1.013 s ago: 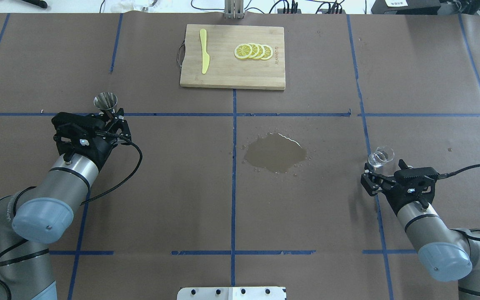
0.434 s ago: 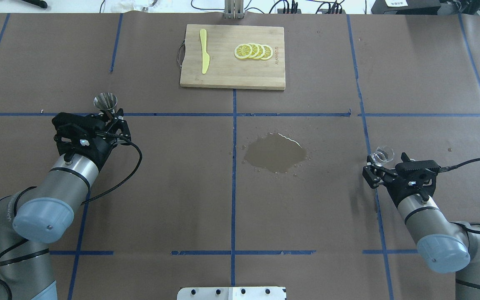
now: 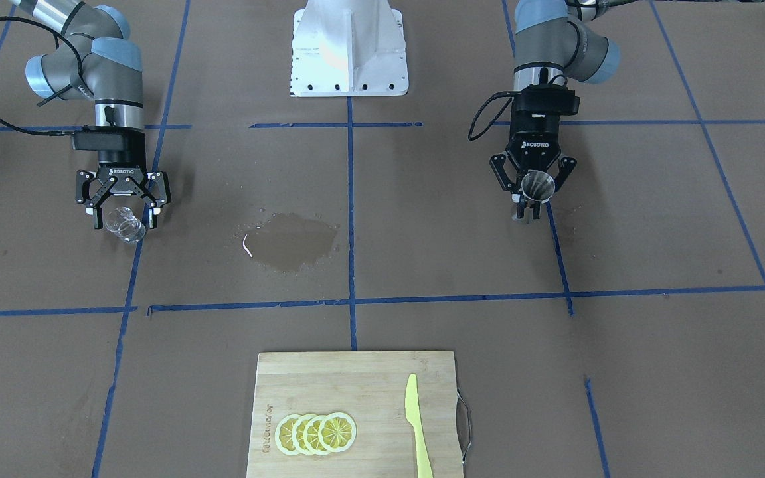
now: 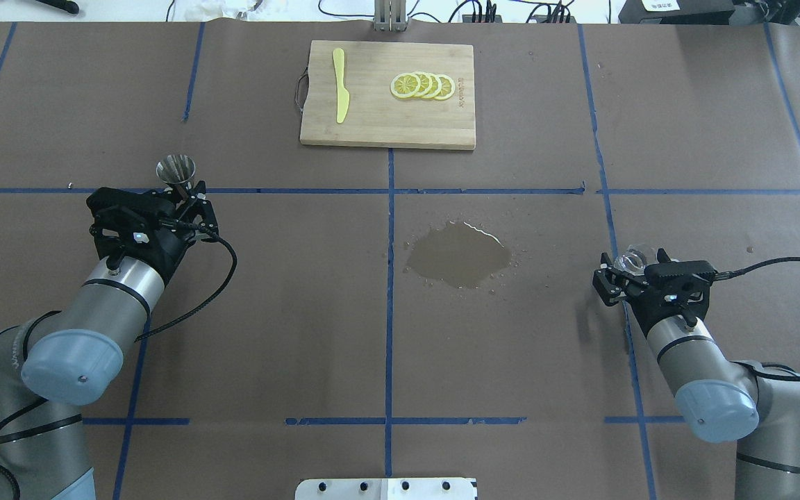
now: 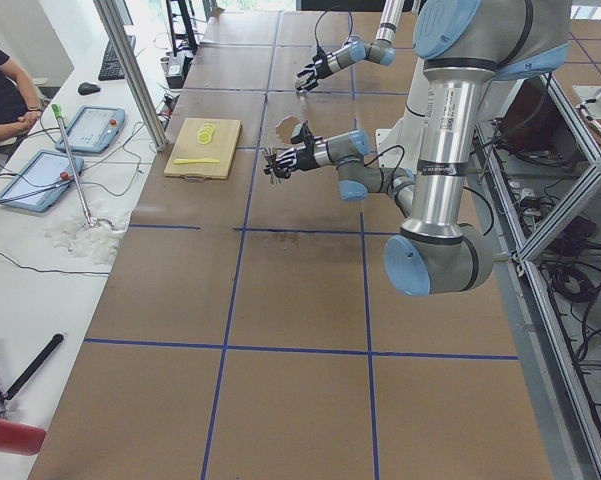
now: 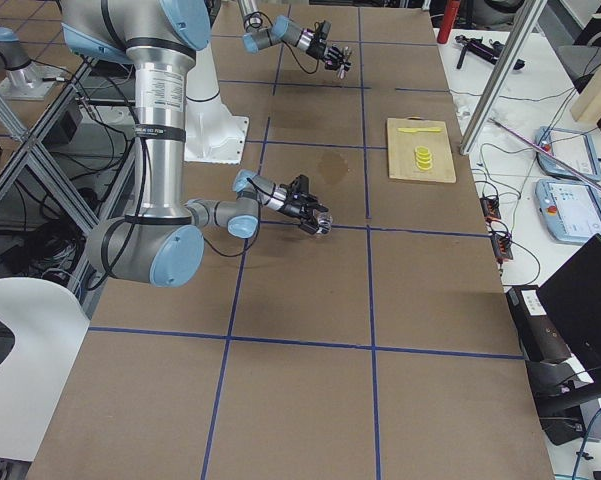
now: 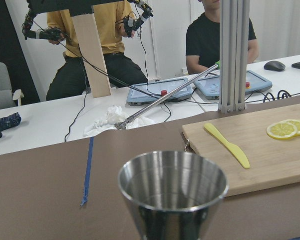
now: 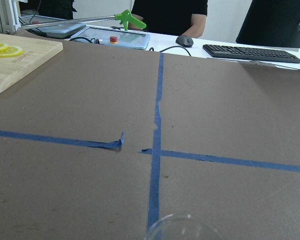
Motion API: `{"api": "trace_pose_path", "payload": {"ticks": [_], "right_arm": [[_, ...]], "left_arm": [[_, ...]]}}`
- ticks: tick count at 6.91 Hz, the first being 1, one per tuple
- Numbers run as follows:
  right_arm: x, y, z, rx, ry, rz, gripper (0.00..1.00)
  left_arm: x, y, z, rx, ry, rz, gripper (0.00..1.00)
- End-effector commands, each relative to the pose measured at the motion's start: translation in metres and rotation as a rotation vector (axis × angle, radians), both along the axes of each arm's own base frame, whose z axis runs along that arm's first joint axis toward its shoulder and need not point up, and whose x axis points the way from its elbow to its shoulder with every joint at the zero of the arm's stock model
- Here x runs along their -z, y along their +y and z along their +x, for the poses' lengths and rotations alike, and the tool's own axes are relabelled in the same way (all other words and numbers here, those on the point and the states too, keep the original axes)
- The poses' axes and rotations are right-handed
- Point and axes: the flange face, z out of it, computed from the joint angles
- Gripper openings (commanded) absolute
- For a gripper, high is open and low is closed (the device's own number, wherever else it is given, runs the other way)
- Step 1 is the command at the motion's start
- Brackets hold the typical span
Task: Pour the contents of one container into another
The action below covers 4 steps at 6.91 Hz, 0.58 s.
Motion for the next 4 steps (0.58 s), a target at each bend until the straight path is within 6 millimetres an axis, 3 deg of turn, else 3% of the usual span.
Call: {"api": "trace_pose_path", "payload": {"ticks": [1, 4], "right_arm": [[0.0003, -0.0055, -0.0001, -0.011, -0.003, 0.0, 1.0], [0.0017, -0.0051, -0.0018, -0.009, -0.008, -0.001, 0.97]], "left_arm": [[0.0006, -0.0015, -0.0009, 0.003, 0.0, 0.0, 0.0], [0.0008, -0.0015, -0.001, 0.003, 0.001, 0.001, 0.0]]}}
